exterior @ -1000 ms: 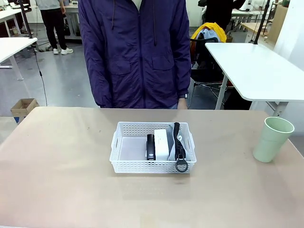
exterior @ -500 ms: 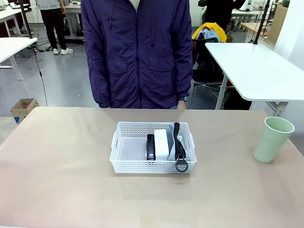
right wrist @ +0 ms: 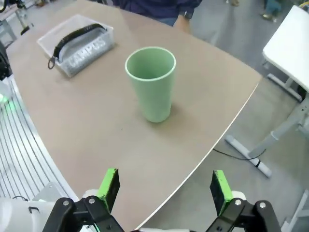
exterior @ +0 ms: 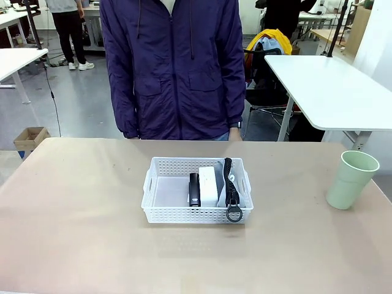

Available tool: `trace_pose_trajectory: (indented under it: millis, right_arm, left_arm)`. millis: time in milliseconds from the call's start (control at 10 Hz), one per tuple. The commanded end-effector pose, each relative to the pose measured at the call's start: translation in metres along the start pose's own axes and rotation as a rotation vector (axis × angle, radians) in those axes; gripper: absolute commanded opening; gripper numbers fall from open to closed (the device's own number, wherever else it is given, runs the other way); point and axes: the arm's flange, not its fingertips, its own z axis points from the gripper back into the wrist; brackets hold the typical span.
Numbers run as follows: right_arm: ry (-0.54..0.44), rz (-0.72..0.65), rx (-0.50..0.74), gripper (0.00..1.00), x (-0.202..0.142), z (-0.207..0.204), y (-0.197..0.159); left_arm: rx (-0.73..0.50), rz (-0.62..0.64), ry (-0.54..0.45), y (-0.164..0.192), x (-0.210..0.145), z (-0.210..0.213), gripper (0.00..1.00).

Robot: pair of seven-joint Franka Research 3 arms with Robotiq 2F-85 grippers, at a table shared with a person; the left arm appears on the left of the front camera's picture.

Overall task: Efficiently arrange items inside the basket to fit them all.
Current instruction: Pick up the Reusable plastic cup and place it inside the Organizing basket.

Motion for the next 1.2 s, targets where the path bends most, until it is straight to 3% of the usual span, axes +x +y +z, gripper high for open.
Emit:
trace_pose_trajectory:
  millis: [0, 100, 200, 400, 500, 600, 1100]
  right_arm:
    - [0.031, 0.006, 0.061, 1.0, -0.017, -0.064, 0.033]
    - [0.071, -0.01, 0.116, 1.0, -0.014, -0.078, 0.034]
    - [0.025, -0.012, 0.036, 1.0, -0.003, -0.015, -0.004]
    - [0.025, -0.012, 0.036, 1.0, -0.003, -0.015, -0.004]
    - [0.056, -0.024, 0.075, 1.0, -0.004, -0.031, -0.008]
    - [0.064, 0.166, 0.079, 1.0, -0.011, -0.047, -0.004]
    - [0.055, 0.253, 0.06, 1.0, -0.041, -0.133, -0.024]
  left_arm:
    - [0.012, 0.002, 0.005, -0.003, -0.002, -0.002, 1.0]
    - [0.012, 0.002, 0.005, -0.003, -0.002, -0.002, 1.0]
    - [0.012, 0.002, 0.005, -0.003, -0.002, -0.002, 1.0]
    - [0.012, 0.002, 0.005, -0.003, -0.002, -0.002, 1.0]
    - [0.012, 0.002, 0.005, -0.003, -0.002, -0.002, 1.0]
    - [0.012, 0.002, 0.005, -0.003, -0.002, -0.002, 1.0]
    - [0.012, 0.002, 0.005, -0.003, -0.002, -0.002, 1.0]
